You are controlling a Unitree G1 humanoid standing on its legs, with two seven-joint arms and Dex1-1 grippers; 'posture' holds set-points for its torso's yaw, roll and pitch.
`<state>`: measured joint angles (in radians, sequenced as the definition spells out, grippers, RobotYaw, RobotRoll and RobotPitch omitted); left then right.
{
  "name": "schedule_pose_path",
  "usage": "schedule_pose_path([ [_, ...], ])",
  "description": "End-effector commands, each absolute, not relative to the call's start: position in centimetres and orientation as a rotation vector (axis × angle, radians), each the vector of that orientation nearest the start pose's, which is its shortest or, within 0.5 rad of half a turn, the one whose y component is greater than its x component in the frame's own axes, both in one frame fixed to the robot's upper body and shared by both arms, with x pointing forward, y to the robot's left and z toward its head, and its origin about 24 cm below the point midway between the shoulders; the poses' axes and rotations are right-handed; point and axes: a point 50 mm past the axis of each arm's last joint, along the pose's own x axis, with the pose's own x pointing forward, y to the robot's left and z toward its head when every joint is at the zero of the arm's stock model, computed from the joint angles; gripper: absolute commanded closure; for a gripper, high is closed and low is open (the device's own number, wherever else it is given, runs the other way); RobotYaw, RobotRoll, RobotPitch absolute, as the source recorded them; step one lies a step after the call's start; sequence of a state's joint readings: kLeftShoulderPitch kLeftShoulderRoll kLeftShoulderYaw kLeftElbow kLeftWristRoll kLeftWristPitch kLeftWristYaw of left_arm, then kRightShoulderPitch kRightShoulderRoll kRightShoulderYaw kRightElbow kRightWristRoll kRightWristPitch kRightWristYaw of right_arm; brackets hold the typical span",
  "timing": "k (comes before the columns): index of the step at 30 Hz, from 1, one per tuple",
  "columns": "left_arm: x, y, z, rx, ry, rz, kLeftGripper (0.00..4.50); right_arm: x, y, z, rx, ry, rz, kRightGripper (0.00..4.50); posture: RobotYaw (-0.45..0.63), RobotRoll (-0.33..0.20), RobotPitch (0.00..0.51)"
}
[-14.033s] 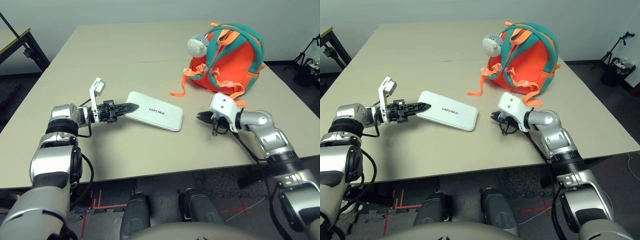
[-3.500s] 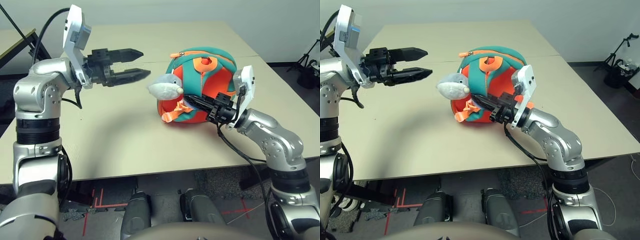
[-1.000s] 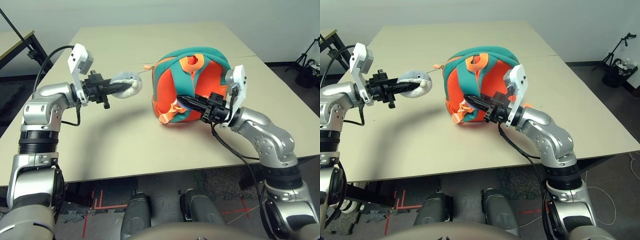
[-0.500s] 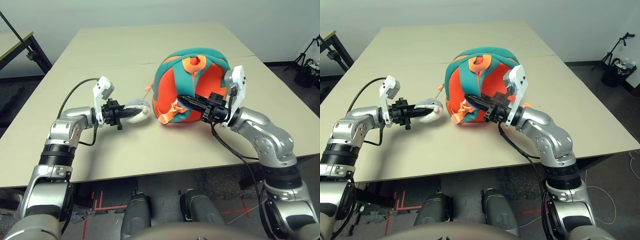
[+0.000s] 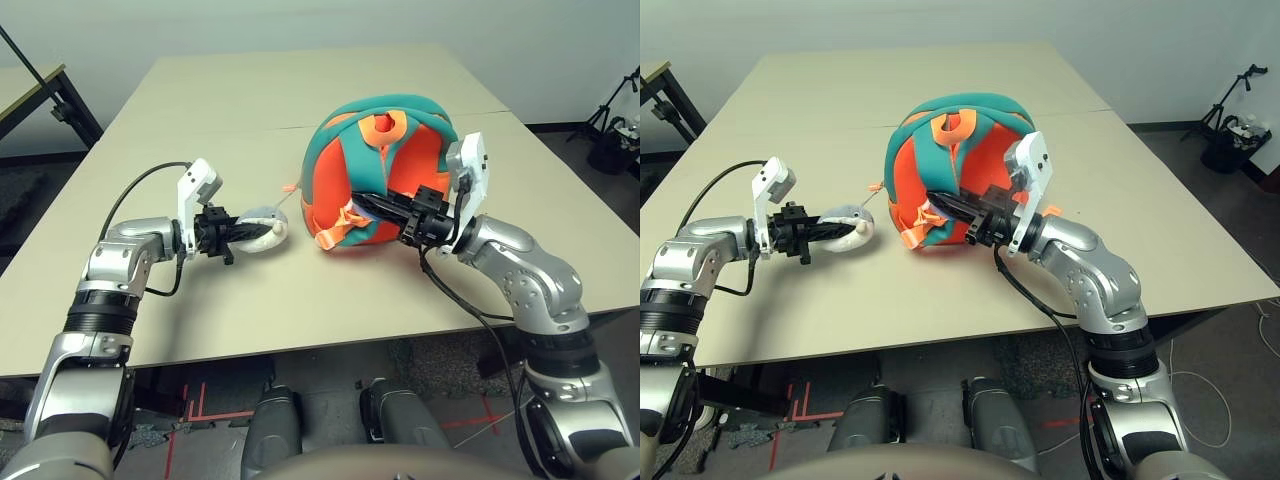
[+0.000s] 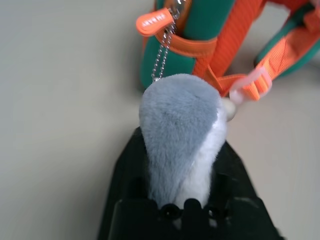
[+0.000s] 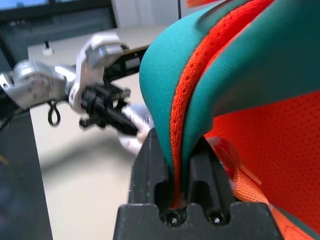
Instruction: Put the pencil case into the backpack and zip it.
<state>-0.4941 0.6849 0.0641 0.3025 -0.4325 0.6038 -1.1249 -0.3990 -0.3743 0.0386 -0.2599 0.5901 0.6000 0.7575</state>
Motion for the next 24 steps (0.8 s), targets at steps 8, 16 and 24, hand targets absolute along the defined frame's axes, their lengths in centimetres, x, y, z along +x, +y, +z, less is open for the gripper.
schedule_pose_path([
  [8, 27.2, 28.4, 16.2, -0.073, 0.332, -0.805, 0.0, 27.5, -22.7, 16.2, -0.011, 0.31, 1.155, 0.02, -0.03, 0.0, 0.0],
  [16, 27.2, 31.2, 15.2, -0.035, 0.195, -0.454, 0.0, 30.0, -31.2, 14.9, -0.015, 0.263, 0.713, 0.02, 0.0, 0.0, 0.0],
  [24, 28.2, 30.8, 11.6, -0.046, 0.084, -0.113, 0.0, 32.7, -33.0, 12.1, 0.008, 0.091, 0.31, 0.02, 0.02, 0.0, 0.007],
])
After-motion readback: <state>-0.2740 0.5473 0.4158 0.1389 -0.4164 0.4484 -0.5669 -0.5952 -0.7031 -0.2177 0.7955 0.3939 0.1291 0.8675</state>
